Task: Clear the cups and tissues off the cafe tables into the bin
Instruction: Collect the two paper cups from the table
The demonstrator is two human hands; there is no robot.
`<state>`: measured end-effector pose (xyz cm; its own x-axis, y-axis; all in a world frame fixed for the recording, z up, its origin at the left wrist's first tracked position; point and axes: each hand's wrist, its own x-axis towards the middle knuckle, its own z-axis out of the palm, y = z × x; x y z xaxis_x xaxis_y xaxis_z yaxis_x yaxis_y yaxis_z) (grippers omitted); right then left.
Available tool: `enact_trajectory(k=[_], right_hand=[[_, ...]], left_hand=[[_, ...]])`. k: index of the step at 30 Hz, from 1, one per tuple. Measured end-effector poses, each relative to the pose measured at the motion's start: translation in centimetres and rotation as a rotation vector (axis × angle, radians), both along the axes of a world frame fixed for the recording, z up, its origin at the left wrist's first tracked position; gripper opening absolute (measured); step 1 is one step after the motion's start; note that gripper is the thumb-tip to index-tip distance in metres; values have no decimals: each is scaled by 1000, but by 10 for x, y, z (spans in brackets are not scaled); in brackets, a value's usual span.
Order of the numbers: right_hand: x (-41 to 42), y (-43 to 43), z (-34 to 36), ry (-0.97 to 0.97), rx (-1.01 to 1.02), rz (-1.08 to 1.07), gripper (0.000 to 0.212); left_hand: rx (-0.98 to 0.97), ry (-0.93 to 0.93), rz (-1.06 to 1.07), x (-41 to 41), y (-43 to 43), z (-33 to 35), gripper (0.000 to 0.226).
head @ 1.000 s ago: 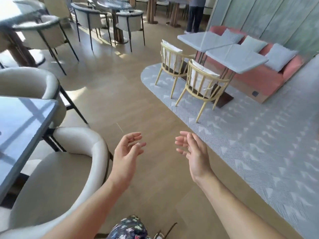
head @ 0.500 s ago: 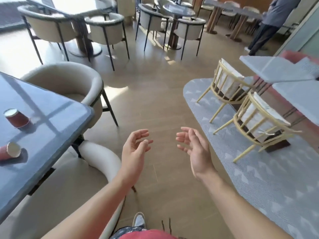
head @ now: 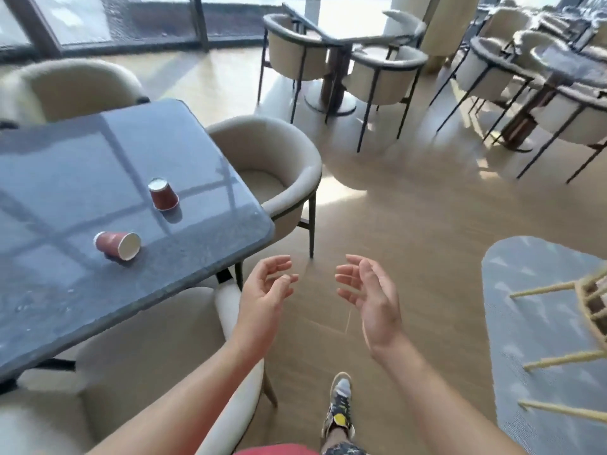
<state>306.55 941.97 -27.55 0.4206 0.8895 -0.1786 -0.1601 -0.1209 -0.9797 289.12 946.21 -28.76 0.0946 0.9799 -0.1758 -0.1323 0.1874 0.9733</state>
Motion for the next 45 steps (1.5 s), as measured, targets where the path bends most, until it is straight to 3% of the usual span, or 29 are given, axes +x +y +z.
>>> enact_trajectory(k=[4, 12, 17, 22, 29, 36, 39, 45], right_hand=[[33, 73, 0, 21, 7, 206, 54], [74, 184, 7, 60, 0, 500, 38], [34, 241, -1, 62, -24, 703, 50], [-13, 297, -8, 25, -14, 862, 37], [-73, 381, -18, -24, -5, 942, 37], [-124, 442, -42, -154, 28, 1032, 49], [-144, 464, -58, -309, 80, 1102, 46], [-208, 518, -109, -603, 164, 1269, 72]], left_hand=[[-9, 40, 205, 31, 39, 4, 29], [-34, 49, 519, 72, 93, 14, 30], [-70, 53, 748, 47, 111, 6, 29], [-97, 28, 931, 13, 148, -8, 27], [-108, 4, 980, -32, 225, -16, 25], [-161, -11, 1078, -74, 268, -21, 20], [-168, 18, 1121, -84, 278, -26, 25], [-211, 80, 1187, -100, 290, -31, 26]])
